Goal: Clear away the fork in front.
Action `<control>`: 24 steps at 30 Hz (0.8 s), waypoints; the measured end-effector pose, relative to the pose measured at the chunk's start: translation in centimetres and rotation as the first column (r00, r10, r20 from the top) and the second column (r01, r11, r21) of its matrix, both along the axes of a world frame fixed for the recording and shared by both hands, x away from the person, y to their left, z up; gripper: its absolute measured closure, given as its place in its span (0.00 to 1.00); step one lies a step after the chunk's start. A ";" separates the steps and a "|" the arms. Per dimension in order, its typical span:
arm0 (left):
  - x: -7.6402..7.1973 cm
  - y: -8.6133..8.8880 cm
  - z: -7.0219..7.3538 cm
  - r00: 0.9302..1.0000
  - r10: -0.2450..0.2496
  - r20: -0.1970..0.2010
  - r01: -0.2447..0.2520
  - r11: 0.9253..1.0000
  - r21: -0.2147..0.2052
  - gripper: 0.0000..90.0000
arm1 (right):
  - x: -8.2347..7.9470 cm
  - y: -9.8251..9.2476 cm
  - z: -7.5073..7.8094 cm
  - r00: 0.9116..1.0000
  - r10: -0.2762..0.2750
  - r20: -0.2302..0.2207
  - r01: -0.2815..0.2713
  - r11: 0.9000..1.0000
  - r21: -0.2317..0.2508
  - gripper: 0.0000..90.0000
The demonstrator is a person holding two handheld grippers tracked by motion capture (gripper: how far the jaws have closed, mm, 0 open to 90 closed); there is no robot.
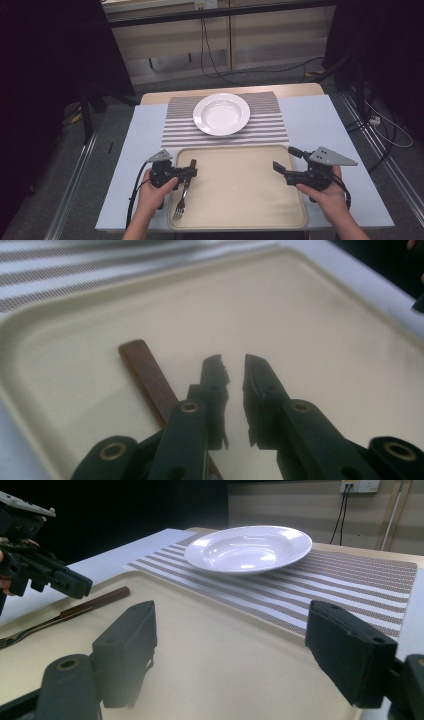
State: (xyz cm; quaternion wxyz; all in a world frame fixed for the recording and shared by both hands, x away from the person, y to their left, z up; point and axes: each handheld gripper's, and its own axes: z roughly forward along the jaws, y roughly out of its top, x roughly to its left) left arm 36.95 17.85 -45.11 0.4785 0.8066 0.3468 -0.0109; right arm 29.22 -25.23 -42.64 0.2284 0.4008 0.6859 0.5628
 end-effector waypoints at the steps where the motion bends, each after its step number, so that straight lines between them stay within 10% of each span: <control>1: 0.0 -0.2 -0.2 1.000 -0.010 -0.008 0.010 1.000 0.020 0.88 | 0.0 -0.1 0.0 1.000 -0.002 0.000 0.002 1.000 0.002 0.23; 12: -0.1 0.1 -0.5 1.000 0.026 -0.009 -0.025 0.995 0.101 0.89 | 0.0 -0.6 -0.3 1.000 -0.010 -0.005 0.010 1.000 -0.007 0.23; 19: -0.8 1.2 1.1 0.998 0.047 0.036 -0.046 0.998 -0.042 0.65 | -0.4 -0.4 -0.3 1.000 -0.006 -0.011 0.006 1.000 -0.029 0.22; 24: -2.0 3.5 2.6 0.988 0.075 0.131 -0.069 0.996 -0.052 0.39 | -1.1 -0.8 -0.2 1.000 -0.019 -0.021 0.019 0.999 -0.038 0.22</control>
